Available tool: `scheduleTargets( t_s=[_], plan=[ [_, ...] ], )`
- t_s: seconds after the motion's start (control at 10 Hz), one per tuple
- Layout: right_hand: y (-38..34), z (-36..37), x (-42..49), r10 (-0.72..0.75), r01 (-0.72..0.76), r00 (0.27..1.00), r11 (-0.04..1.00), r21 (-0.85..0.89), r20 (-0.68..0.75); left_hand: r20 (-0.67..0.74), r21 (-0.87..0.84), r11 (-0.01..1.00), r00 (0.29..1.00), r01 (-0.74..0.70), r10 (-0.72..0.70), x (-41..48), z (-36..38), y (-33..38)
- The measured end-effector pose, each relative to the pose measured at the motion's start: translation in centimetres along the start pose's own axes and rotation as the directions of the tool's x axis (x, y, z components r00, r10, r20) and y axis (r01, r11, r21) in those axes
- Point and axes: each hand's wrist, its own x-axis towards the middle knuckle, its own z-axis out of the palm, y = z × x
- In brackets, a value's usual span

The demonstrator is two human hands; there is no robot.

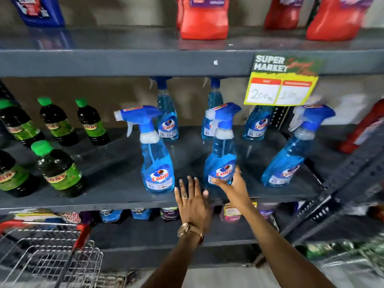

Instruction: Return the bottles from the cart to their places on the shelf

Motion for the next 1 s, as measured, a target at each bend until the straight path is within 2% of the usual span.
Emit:
scheduleTargets(
  t_s=[0.1, 0.4, 0.8, 0.9, 1.0],
  plan=[
    [0.6, -0.3, 0.0, 0.015, -0.015, 1.000, 1.000, -0.005, 0.021, 0.018, -0.058, 0.992, 0.993, 0.114, -0.113, 0.6, 0.3, 0.8],
    [0.9, -1.0, -0.2, 0.049, -0.057, 0.990, 0.997, 0.052, 0.136, 0.012, -0.009, 0.992, 0.992, 0.128, -0.128, 0.5, 0.5, 1.1],
    [-0.1, -1.1, -0.4, 0.042, -0.049, 0.989, 0.998, 0.047, 0.141, 0.068, 0.027, 0.989, 0.986, 0.148, -0.150, 0.7, 0.6, 1.2],
    [-0.1, -1.4, 0.0, 0.058, -0.058, 0.987, 0.998, -0.007, 0.153, 0.113, -0.010, 0.987, 0.981, 0.160, -0.158, 1.3, 0.4, 1.3],
    [-1.9, -1.0, -5.1, 0.002, -0.001, 0.996, 1.000, -0.013, 0.089, 0.141, -0.009, 0.993, 0.984, 0.115, -0.113, -2.0, -2.0, 0.1]
  ],
)
